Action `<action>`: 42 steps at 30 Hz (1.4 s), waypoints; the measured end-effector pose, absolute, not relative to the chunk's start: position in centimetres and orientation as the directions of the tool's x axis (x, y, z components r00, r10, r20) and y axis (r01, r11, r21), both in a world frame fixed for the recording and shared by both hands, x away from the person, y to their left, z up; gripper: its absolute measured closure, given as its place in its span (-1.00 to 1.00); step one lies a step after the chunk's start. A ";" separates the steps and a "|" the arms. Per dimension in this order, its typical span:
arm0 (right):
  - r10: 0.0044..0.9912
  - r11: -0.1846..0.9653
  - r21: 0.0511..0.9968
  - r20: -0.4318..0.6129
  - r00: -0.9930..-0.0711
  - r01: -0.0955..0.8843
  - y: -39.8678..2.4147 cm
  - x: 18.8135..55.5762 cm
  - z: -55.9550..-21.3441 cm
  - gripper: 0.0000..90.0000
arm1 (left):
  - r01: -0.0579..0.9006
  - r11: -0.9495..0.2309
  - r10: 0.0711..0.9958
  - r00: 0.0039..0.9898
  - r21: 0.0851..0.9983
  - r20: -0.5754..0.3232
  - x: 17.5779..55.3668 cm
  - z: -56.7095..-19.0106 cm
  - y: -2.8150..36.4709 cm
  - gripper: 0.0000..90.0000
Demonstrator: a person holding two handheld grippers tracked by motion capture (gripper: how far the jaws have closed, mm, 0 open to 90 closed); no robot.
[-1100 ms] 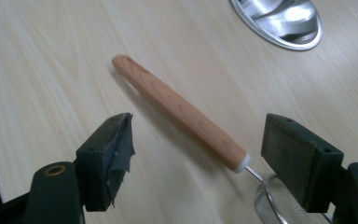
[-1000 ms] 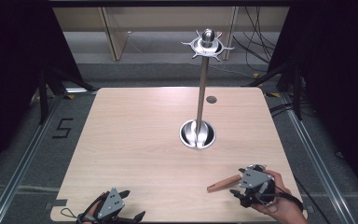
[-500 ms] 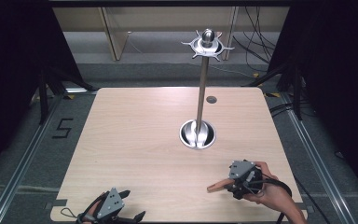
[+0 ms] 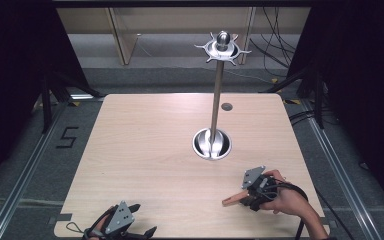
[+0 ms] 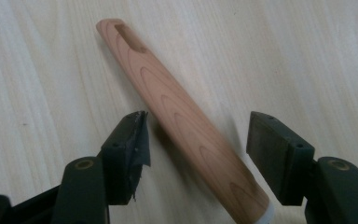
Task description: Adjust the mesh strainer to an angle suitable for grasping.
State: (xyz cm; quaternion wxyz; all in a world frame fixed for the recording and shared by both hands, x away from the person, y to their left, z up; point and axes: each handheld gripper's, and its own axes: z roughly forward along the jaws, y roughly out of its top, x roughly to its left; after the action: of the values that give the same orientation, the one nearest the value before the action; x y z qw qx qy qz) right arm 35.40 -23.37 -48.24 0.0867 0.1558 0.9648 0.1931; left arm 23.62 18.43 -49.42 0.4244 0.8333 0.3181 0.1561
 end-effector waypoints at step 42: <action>0.435 0.836 0.397 -0.062 -0.898 0.378 -23.4 37.1 -47.1 0.52 | 0.417 -0.430 0.671 0.741 0.801 -0.025 23.8 -49.3 18.6 -0.67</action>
State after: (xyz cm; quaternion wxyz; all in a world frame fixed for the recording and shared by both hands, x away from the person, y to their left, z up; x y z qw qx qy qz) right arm 37.09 -23.38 -47.08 0.0751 0.2129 0.9553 0.1910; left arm 23.77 18.65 -49.26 0.4220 0.8322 0.3267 0.1505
